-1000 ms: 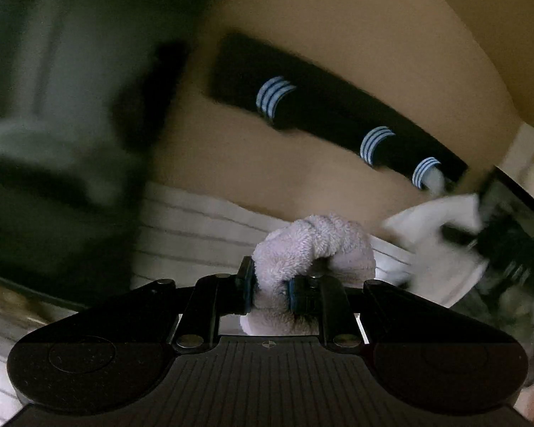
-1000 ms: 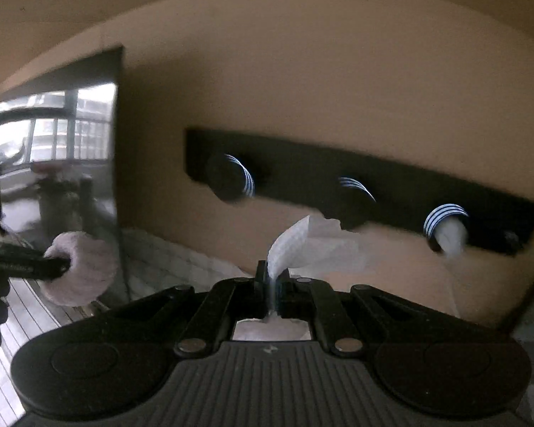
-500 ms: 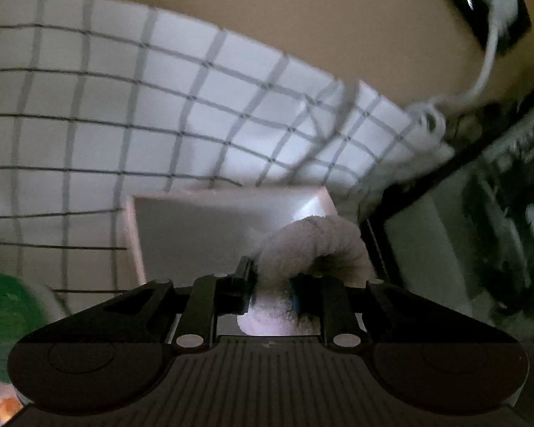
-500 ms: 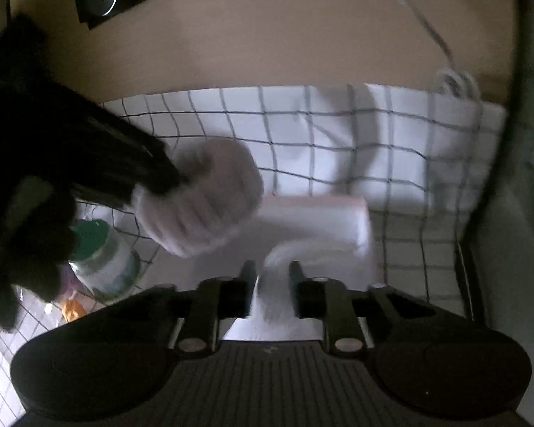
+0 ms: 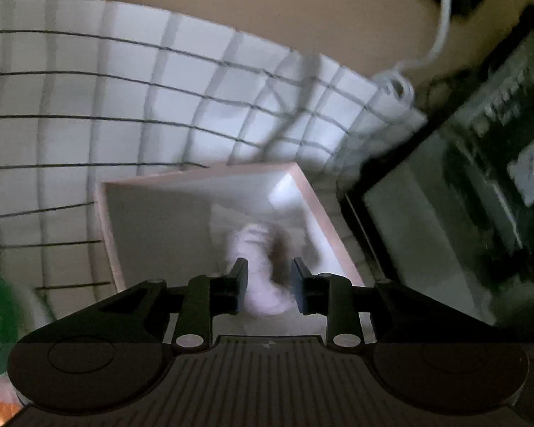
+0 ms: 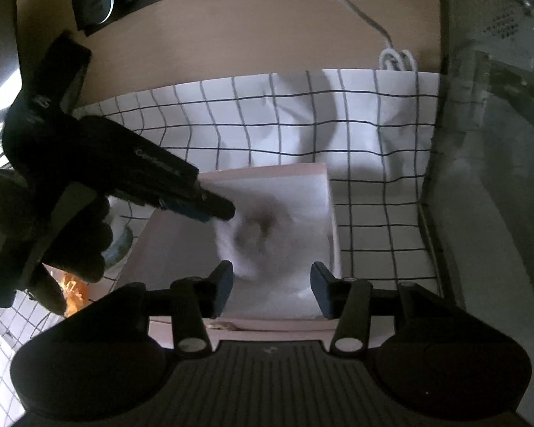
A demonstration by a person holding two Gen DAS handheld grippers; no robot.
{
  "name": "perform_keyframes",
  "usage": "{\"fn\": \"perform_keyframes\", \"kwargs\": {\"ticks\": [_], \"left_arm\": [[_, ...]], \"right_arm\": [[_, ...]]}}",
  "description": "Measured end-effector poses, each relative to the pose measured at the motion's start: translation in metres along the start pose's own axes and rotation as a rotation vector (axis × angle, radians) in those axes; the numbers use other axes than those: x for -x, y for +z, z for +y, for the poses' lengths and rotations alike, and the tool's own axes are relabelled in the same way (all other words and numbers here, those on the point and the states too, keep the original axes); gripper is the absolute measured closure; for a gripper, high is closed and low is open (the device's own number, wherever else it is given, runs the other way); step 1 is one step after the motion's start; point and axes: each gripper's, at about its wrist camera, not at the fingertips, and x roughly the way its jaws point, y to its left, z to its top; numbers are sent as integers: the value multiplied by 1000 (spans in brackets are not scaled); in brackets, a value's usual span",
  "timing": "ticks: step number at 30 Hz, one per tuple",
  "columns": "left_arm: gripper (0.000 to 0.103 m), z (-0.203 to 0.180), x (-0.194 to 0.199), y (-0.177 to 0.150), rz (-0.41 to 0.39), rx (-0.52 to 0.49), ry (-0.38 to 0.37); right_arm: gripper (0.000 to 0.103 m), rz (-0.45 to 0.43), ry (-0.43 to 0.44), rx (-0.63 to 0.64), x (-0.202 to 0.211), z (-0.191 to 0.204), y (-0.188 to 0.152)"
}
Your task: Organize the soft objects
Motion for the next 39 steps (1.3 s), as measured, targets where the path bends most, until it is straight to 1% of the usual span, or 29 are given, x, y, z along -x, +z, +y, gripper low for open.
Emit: {"fn": "perform_keyframes", "kwargs": {"ticks": [1, 3, 4, 5, 7, 8, 9, 11, 13, 14, 15, 16, 17, 19, 21, 22, 23, 25, 28, 30, 31, 33, 36, 39], "left_arm": [[73, -2, 6, 1, -38, -1, -4], [73, 9, 35, -5, -140, 51, -97], [73, 13, 53, -11, -190, 58, -103], [73, 13, 69, -17, -220, 29, -76], [73, 16, 101, -35, -264, -77, 11], [73, 23, 115, -42, -271, -96, 28], [73, 33, 130, -48, -272, -94, 44], [73, 63, 170, -59, -279, -64, 108], [73, 89, 207, -63, -288, -47, 210], [73, 103, 225, -68, -281, -47, 275], [73, 112, 239, -72, -267, -57, 317], [74, 118, 248, -77, -248, -77, 342], [73, 123, 253, -83, -210, -113, 357], [73, 129, 253, -98, -109, -189, 358], [73, 137, 248, -110, -65, -205, 348], [73, 143, 247, -116, -57, -189, 329], [73, 151, 244, -120, -61, -155, 309], [73, 163, 240, -126, -95, -81, 279], [73, 179, 237, -135, -172, 42, 218], [73, 188, 240, -144, -215, 125, 208], [73, 193, 243, -147, -238, 168, 212], [73, 199, 252, -153, -268, 205, 214], [74, 208, 263, -159, -283, 225, 214], [73, 215, 275, -168, -287, 238, 235]], "right_arm": [[55, 2, -1, 4, 0, 4, 0], [55, 4, -2, 15, 1, 14, 0], [55, 6, 1, 19, 2, 19, 0], [55, 7, 5, 23, 4, 24, 0], [53, 9, 16, 30, 8, 35, -2], [53, 11, 22, 30, 9, 40, -3], [53, 12, 29, 29, 9, 46, -3], [53, 7, 29, 24, 10, 60, -3], [53, -12, 0, 10, 7, 77, -2], [53, -20, -9, -4, 4, 86, -1], [53, -23, 0, -17, 0, 97, -1], [52, -22, 17, -30, -5, 107, 0], [52, -16, 38, -42, -11, 118, 0], [52, 2, 76, -53, -24, 144, -1], [52, 28, 100, -50, -33, 170, -4], [52, 45, 113, -42, -37, 182, -7], [52, 57, 123, -28, -39, 192, -10], [52, 77, 130, 37, -40, 212, -18], [52, 86, 93, 140, -36, 231, -31], [52, 75, 60, 190, -31, 239, -36], [48, 61, 43, 215, -28, 243, -37], [42, 29, 13, 272, -26, 252, -36], [42, 14, 10, 353, -34, 274, -33], [42, 14, 29, 430, -58, 301, -30]]}}
